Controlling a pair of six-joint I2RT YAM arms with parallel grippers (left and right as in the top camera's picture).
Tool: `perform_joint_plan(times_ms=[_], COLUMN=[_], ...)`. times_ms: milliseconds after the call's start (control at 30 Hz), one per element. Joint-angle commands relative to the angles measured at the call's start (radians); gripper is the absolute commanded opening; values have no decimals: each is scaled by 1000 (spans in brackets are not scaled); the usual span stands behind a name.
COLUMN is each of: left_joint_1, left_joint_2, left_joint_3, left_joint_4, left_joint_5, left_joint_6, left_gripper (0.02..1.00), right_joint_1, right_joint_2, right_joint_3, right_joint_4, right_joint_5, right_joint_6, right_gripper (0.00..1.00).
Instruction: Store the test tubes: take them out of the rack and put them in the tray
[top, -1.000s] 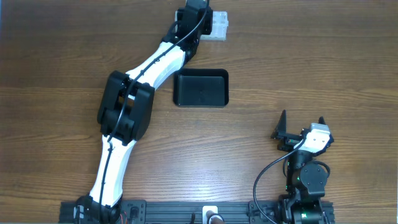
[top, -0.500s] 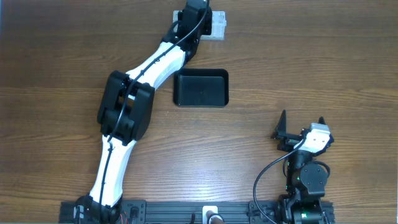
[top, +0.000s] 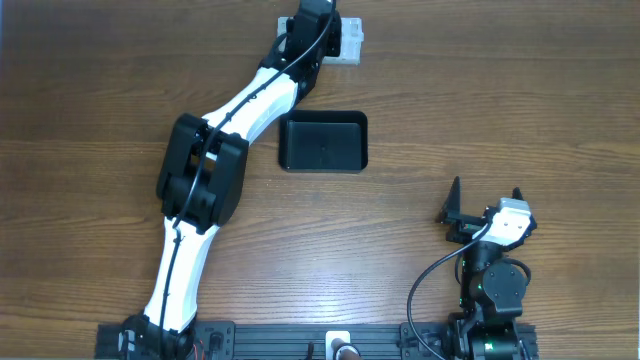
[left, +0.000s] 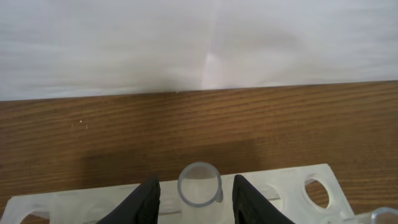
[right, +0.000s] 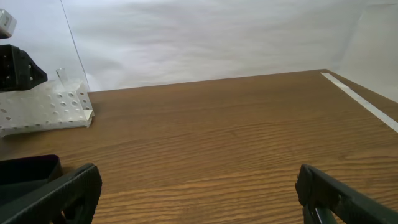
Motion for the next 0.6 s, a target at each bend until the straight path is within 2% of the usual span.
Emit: perform_joint_plan(times_ms=[33,600], left_joint_1=[-1,3], left_joint_2=[-6,-46], left_joint_3=[26,26], left_joint_4=[-26,-69], left_joint_5=[14,10], left_joint_6=[4,4], left_gripper=[382,378], right_joint_1=[5,5], right_joint_2=[-5,-5], right_joint_3=[-6,-6], right_joint_4=[-1,-1], right_joint_5=[3,3], right_joint_6=[-2,-2], right_gripper=[991,991])
